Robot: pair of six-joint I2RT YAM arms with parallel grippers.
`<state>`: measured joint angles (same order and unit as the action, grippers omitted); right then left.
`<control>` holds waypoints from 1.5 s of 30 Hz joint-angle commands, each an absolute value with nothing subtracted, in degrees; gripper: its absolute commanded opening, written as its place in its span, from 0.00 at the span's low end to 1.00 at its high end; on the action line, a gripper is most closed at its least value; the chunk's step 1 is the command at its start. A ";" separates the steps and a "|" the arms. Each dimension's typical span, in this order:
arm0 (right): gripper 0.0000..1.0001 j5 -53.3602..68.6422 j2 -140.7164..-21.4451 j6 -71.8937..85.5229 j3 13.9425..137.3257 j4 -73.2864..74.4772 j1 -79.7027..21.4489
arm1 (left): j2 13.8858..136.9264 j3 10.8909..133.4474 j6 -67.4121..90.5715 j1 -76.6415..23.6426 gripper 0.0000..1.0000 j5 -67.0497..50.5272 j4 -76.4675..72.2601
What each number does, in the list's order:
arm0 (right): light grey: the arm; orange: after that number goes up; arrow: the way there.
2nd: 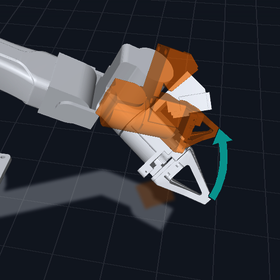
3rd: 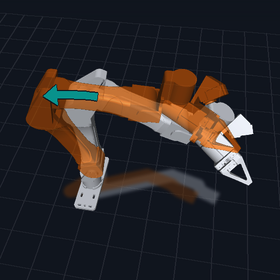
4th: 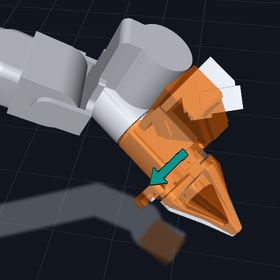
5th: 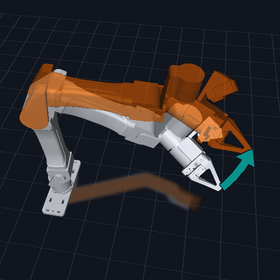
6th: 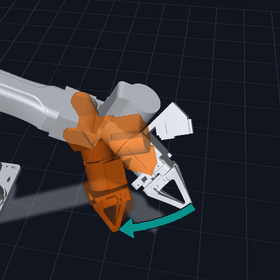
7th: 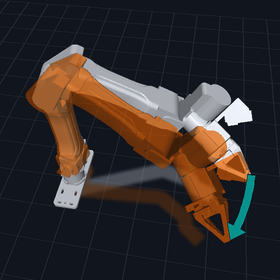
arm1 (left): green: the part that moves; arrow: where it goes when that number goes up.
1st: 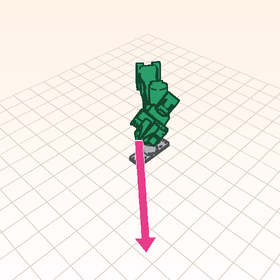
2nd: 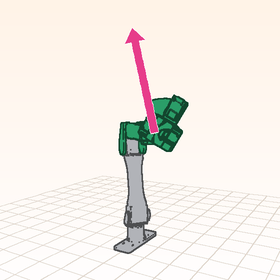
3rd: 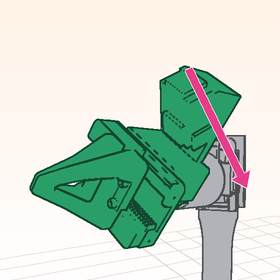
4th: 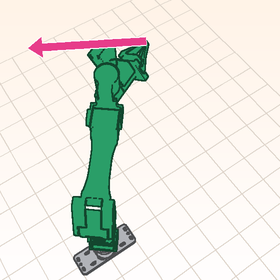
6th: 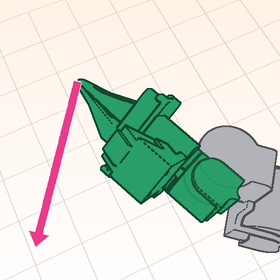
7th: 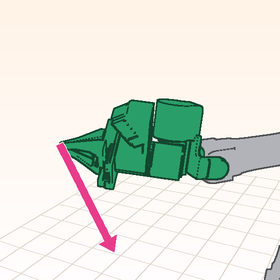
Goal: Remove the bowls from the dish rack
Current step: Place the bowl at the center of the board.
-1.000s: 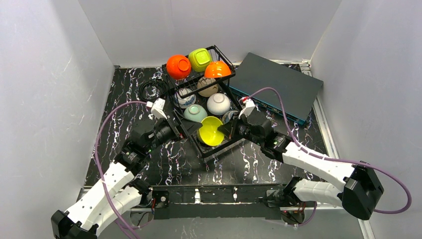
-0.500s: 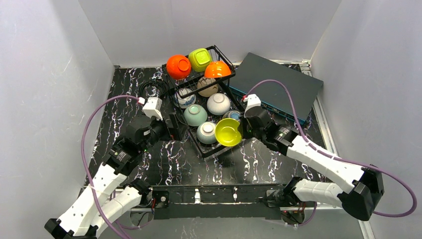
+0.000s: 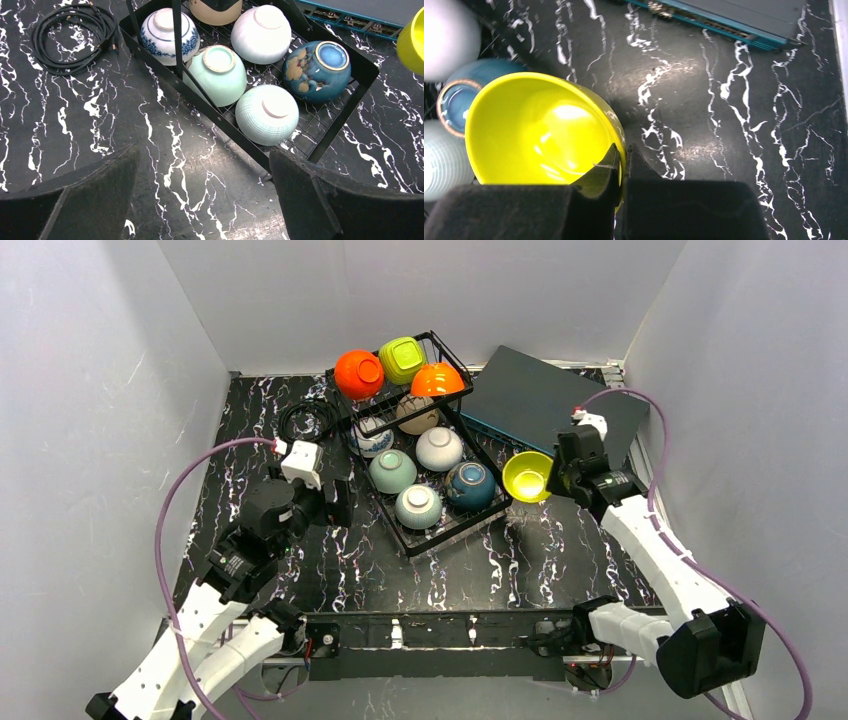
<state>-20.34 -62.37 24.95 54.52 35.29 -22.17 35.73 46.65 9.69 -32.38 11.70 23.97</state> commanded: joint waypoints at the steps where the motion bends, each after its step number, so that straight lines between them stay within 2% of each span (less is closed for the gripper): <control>1: 0.01 -18.13 -61.35 28.16 53.89 32.87 -15.89 | 34.04 45.32 6.09 -32.26 0.98 13.45 22.78; 11: 0.01 -12.60 -62.84 31.47 46.52 25.65 -1.20 | 31.50 43.86 6.19 -32.26 0.98 13.99 22.56; 25: 0.01 -11.12 -65.83 33.56 34.26 10.37 3.09 | 30.50 43.86 6.67 -32.26 0.98 13.22 23.26; 35: 0.02 -11.32 -69.56 33.86 32.51 5.99 3.51 | 30.80 43.77 6.45 -32.30 0.98 12.58 23.07; 42: 0.14 -10.46 -71.59 33.62 32.25 5.65 3.60 | 31.00 43.70 6.23 -32.28 0.98 11.15 22.79; 45: 0.33 -10.71 -70.94 33.35 32.49 6.73 3.58 | 31.07 43.68 6.22 -32.26 0.98 10.56 22.69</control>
<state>-10.63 -71.50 33.26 32.64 8.27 3.36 30.92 44.31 7.01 -32.38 12.01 23.16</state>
